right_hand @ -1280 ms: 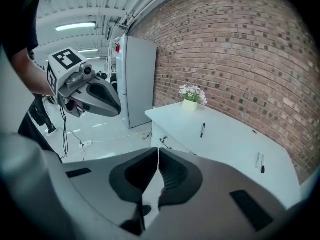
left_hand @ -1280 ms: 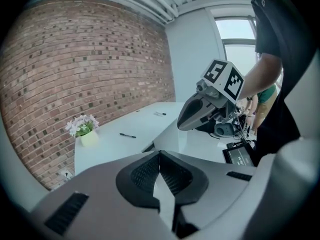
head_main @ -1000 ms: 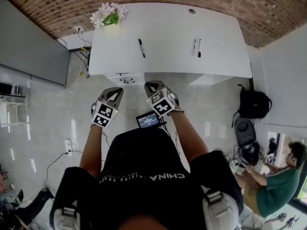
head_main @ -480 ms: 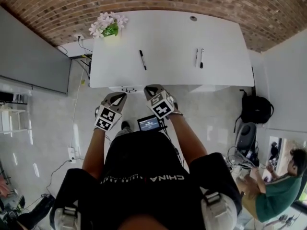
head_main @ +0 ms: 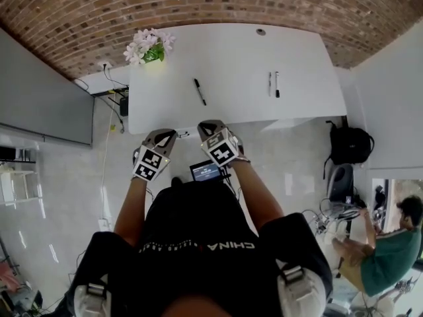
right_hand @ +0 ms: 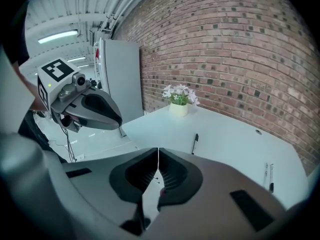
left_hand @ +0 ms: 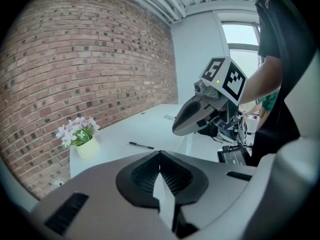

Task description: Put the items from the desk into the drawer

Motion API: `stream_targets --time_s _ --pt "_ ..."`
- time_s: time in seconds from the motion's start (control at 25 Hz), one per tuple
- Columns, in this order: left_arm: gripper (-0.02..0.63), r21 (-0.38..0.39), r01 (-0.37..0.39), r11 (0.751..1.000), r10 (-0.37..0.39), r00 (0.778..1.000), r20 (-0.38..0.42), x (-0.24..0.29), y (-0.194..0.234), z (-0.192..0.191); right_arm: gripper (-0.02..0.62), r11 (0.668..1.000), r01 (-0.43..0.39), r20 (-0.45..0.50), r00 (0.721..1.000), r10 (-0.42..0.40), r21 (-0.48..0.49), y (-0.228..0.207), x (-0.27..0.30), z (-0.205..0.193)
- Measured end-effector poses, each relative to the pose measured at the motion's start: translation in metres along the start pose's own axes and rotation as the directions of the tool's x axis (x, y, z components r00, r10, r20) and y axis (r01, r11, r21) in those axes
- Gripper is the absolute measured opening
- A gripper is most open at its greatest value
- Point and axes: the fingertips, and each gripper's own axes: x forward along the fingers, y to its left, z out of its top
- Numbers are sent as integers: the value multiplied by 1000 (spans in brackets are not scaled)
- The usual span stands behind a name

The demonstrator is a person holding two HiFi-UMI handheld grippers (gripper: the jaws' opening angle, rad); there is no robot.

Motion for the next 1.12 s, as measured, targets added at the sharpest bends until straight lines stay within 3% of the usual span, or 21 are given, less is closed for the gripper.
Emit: stream_targets --time_s 0.52,0.88,1.12 --pt "11 7 7 1000 -6 1000 -21 5 2 -8 15 1000 6 -32 999 -6 -13 -5 7 -9" --pt "11 0 -5 1000 5 998 -62 13 11 -13 17 998 8 -77 997 -12 -61 -32 36 -11" --pt "12 -17 -18 1000 16 996 -84 28 25 -17 17 999 26 -91 995 -29 -38 -65 68 -10"
